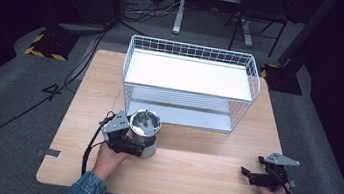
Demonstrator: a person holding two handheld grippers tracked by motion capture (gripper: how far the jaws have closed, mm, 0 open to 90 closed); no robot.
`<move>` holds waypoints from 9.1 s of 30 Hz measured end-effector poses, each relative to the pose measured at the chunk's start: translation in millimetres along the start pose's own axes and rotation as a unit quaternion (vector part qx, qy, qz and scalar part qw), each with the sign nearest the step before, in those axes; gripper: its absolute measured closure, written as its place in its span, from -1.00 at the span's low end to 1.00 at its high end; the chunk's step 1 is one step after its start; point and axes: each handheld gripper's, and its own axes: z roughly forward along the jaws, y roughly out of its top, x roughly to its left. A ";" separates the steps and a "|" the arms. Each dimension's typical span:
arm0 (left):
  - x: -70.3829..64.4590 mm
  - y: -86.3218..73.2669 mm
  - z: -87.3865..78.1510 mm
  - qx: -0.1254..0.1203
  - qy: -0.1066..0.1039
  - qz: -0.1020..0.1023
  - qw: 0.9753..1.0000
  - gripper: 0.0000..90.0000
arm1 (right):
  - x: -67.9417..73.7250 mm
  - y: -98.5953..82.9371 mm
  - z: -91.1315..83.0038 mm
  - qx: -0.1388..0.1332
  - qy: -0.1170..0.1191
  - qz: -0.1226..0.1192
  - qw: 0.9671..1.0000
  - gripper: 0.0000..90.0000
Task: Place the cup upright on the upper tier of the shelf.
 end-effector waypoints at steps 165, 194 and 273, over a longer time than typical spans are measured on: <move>33.3 273.6 117.8 -0.025 0.115 0.013 0.993 -0.92 | 3.9 0.3 -0.3 -0.006 -0.001 -0.001 1.000 -0.66; 42.2 264.1 124.7 0.004 0.128 0.004 0.992 -0.93 | 4.1 0.3 -0.4 -0.007 0.000 -0.002 1.000 -0.65; -29.1 179.8 -78.7 -0.002 0.063 0.062 0.996 -1.00 | 0.9 8.2 8.4 -0.003 0.009 -0.007 1.000 -0.69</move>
